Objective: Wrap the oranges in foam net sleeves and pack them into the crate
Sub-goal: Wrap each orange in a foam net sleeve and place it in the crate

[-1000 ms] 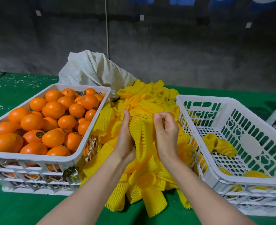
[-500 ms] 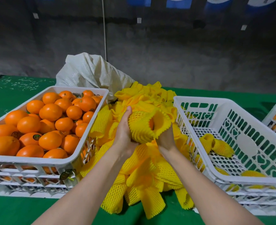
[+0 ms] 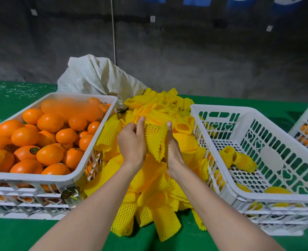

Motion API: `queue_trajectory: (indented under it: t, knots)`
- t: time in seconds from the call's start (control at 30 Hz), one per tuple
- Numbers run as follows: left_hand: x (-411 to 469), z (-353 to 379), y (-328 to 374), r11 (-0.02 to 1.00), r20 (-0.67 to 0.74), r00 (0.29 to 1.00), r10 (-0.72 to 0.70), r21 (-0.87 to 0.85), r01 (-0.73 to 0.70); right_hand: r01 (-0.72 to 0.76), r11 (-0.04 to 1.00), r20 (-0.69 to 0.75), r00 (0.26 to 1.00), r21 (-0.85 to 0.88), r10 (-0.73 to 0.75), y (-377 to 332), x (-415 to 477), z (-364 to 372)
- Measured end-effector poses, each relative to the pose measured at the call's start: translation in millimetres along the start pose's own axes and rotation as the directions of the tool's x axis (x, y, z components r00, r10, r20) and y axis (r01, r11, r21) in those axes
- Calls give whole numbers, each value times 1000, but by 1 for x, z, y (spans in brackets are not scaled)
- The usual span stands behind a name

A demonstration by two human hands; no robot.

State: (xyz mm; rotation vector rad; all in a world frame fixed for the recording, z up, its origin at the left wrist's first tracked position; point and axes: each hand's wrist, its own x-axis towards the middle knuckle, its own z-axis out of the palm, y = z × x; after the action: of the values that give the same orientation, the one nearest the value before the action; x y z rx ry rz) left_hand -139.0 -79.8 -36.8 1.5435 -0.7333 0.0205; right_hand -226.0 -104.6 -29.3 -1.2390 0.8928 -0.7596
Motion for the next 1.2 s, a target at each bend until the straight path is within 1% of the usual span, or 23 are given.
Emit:
queue_trajectory:
  t: [0.03, 0.07, 0.13, 0.17, 0.23, 0.3, 0.37, 0.4, 0.5, 0.63, 0.73, 0.8, 0.97, 1.07, 1.1, 1.13, 1.17, 1.2]
  knots:
    - [-1, 1, 0, 998, -13, 999, -39, -54, 39, -6, 997, -3, 1000, 76, 6, 1, 3, 0]
    - [-1, 2, 1, 984, -11, 995, -102, -149, 99, -13, 990, -6, 1000, 144, 14, 2, 5, -2]
    - [-1, 3, 2, 898, 82, 969, -235, -364, 249, -3, 972, -9, 1000, 236, 5, 5, 8, -4]
    - [0, 3, 2, 853, 141, 948, -285, -415, 318, 15, 963, -25, 1000, 271, -8, 6, 9, -5]
    - [3, 2, 2, 798, 223, 912, -343, -443, 409, 14, 950, -42, 999, 311, -1, 5, 11, -7]
    - [6, 1, 3, 749, 291, 880, -376, -463, 474, -18, 943, -27, 999, 332, 29, 4, 13, -9]
    - [8, 1, 6, 711, 362, 849, -384, -471, 522, -50, 922, 5, 999, 385, 53, 2, 14, -11]
    - [10, 1, 8, 710, 391, 840, -376, -461, 532, -58, 910, 26, 998, 411, 52, 1, 15, -12]
    - [10, 2, 12, 734, 432, 830, -353, -422, 532, -47, 883, 69, 997, 467, 17, -5, 12, -12]
    - [5, 4, 17, 728, 451, 839, -304, -459, 510, -51, 829, 91, 996, 557, 0, -11, 5, -13]
    - [2, 4, 16, 756, 464, 854, -234, -466, 460, -16, 832, 79, 996, 554, -33, -14, 3, -13]
    - [2, 4, 15, 756, 459, 864, -206, -486, 438, 7, 843, 73, 996, 538, -55, -17, 2, -11]
    - [4, 0, 15, 799, 411, 904, -122, -499, 335, -27, 847, 118, 992, 530, -42, -19, -1, -12]
    - [2, -1, 15, 834, 375, 918, -129, -460, 305, 36, 863, 93, 991, 504, -96, -12, 1, -10]
    - [2, -2, 15, 837, 391, 906, -164, -432, 337, 77, 876, 72, 989, 477, -127, -12, 2, -11]
    - [4, -4, 16, 823, 442, 871, -215, -398, 405, 125, 892, 67, 983, 435, -170, -13, 5, -13]
    - [5, -7, 17, 776, 534, 798, -279, -365, 515, 169, 904, 92, 971, 392, -222, -15, 6, -16]
    - [7, -9, 18, 701, 639, 693, -333, -324, 635, 220, 914, 125, 953, 342, -276, -17, 8, -19]
